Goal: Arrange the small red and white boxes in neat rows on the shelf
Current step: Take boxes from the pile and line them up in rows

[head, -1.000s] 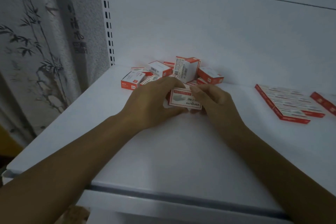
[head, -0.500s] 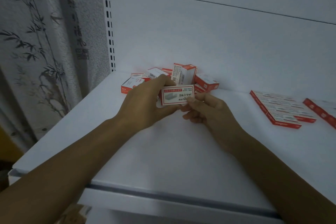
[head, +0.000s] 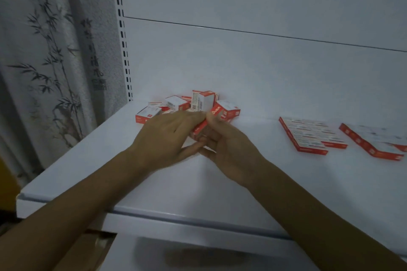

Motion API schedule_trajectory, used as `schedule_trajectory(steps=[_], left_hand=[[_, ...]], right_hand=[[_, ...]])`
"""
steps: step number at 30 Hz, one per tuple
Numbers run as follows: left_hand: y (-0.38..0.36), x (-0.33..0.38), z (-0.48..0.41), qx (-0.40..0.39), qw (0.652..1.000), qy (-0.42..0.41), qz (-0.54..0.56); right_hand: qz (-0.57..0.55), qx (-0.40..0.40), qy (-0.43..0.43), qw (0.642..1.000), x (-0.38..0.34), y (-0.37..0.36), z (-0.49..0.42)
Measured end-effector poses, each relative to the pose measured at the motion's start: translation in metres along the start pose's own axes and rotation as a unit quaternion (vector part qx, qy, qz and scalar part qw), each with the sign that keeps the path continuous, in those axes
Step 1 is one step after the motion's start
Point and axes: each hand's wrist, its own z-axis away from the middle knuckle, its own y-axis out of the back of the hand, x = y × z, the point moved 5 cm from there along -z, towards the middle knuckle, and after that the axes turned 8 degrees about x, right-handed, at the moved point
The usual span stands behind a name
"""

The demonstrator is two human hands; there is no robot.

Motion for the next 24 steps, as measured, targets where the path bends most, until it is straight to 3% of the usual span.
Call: schedule_trajectory(steps=[3,8,12,16,18,19,21,24], left_hand=[[-0.014,0.020,-0.010,-0.054,0.998,-0.009,0.020],[-0.040,0.070,-0.043,-0.024,0.997,-0.069,0.004],[-0.074,0.118,-0.077,-0.039,0.997,-0.057,0.039],[-0.108,0.154,-0.101,-0.062,0.993,-0.014,0.099],[-0.125,0.167,-0.108,-0.083,0.990,0.011,0.115],[-0.135,0.171,-0.109,-0.098,0.988,0.025,0.113],[-0.154,0.173,-0.109,-0.132,0.985,0.062,0.090],[-0.179,0.174,-0.104,-0.216,0.968,0.112,0.068]], right_hand=[[-0.030,0.044,-0.016,0.998,-0.012,0.027,0.006],[-0.099,0.037,-0.031,0.994,-0.039,0.069,0.026],[-0.122,0.081,-0.027,0.989,-0.061,0.125,0.043],[-0.047,0.107,-0.001,0.993,-0.080,0.187,0.056],[0.091,0.134,0.037,0.986,-0.093,0.215,0.064],[0.202,0.150,0.068,0.965,-0.100,0.227,0.068],[0.410,0.164,0.141,0.886,-0.109,0.251,0.073],[0.583,0.149,0.172,0.780,-0.109,0.283,0.072]])
